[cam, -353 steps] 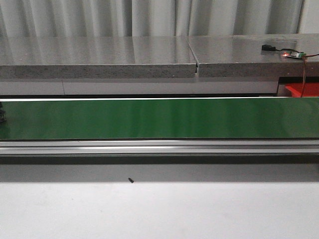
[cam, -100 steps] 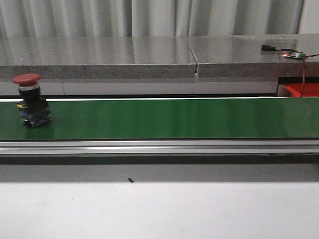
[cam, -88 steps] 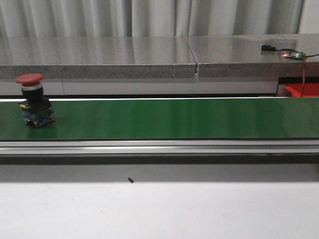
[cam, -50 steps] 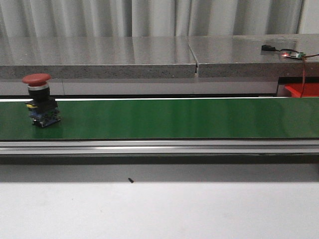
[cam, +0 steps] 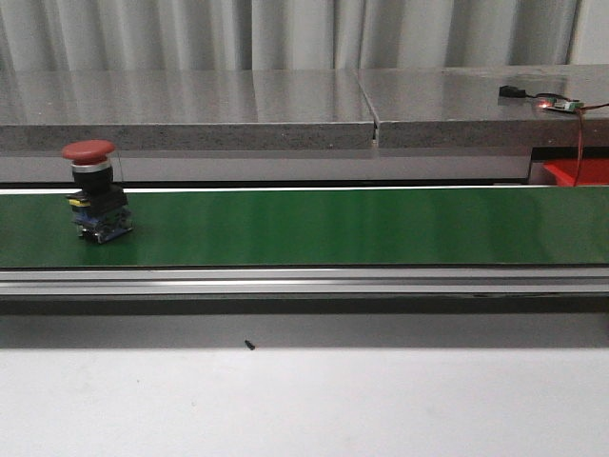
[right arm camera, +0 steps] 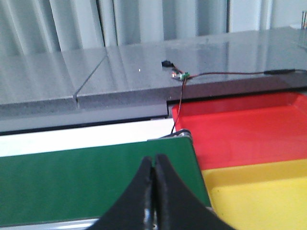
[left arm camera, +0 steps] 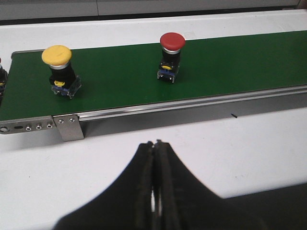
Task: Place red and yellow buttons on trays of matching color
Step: 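Reach the right gripper down and grasp the red button on the belt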
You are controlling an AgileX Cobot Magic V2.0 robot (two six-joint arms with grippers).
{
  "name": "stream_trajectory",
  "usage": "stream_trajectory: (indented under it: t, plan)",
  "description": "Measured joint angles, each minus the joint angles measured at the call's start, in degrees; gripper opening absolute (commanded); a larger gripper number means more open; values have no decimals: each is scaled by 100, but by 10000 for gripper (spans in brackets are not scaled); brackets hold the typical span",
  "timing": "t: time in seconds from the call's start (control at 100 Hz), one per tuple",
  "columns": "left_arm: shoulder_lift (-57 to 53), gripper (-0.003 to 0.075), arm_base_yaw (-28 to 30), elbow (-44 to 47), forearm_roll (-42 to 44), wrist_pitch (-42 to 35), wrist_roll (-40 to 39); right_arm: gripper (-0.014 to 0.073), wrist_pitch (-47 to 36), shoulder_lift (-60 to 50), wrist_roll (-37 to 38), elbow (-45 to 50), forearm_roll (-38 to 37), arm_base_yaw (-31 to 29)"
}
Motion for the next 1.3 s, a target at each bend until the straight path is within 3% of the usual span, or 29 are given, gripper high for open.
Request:
stream_trajectory:
  t: [0.28,0.66,0.83,1.1,1.3]
  plan:
    - [0,-19,0,0,0,9,0,-24,936,1724,-190,-1327,0,163]
    - [0,-19,0,0,0,9,0,150,1966,4155,-432,-3325,0,1719]
    - [0,-19,0,0,0,9,0,271,2035,5172,-442,-4036,20,2264]
    - [0,-19,0,0,0,9,0,267,1554,6153,-453,-4229,155,2490]
    - [0,-19,0,0,9,9,0,321,2147,6743,-664,-4981,186,3012]
